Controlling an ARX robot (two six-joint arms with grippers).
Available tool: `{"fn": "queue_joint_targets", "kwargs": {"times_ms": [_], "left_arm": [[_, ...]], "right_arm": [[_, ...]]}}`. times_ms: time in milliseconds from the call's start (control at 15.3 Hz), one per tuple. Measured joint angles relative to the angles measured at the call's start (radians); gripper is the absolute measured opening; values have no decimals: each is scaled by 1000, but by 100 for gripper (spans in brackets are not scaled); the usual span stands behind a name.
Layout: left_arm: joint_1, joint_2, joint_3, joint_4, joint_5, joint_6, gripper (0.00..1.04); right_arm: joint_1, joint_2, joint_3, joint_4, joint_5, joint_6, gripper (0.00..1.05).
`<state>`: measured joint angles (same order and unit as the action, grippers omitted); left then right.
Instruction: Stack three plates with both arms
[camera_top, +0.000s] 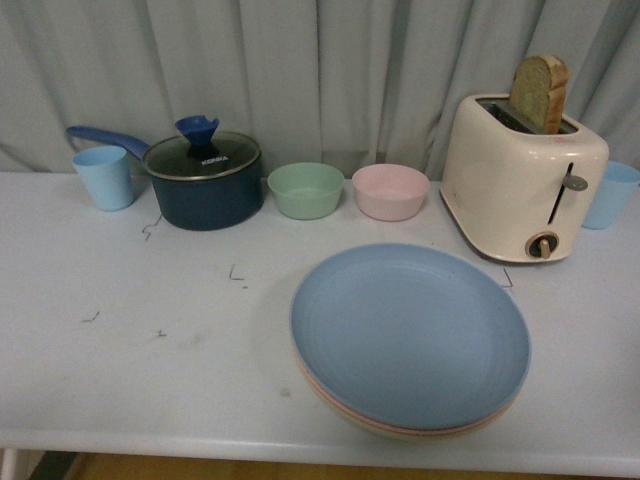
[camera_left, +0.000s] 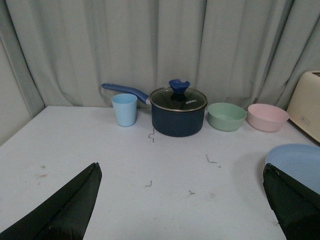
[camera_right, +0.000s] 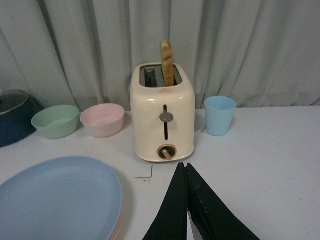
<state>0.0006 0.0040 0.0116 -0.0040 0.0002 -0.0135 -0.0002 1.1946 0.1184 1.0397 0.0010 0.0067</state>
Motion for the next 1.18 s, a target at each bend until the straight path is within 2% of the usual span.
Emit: {"fn": "queue_joint_targets", "kwargs": {"times_ms": [392, 1177], "left_arm": [[0, 0, 0, 0, 0, 0, 98], [0, 0, 0, 0, 0, 0, 98]], "right_arm": [[0, -334, -83, -226, 0, 0, 2], [0, -784, -107, -629, 0, 0, 2]]}}
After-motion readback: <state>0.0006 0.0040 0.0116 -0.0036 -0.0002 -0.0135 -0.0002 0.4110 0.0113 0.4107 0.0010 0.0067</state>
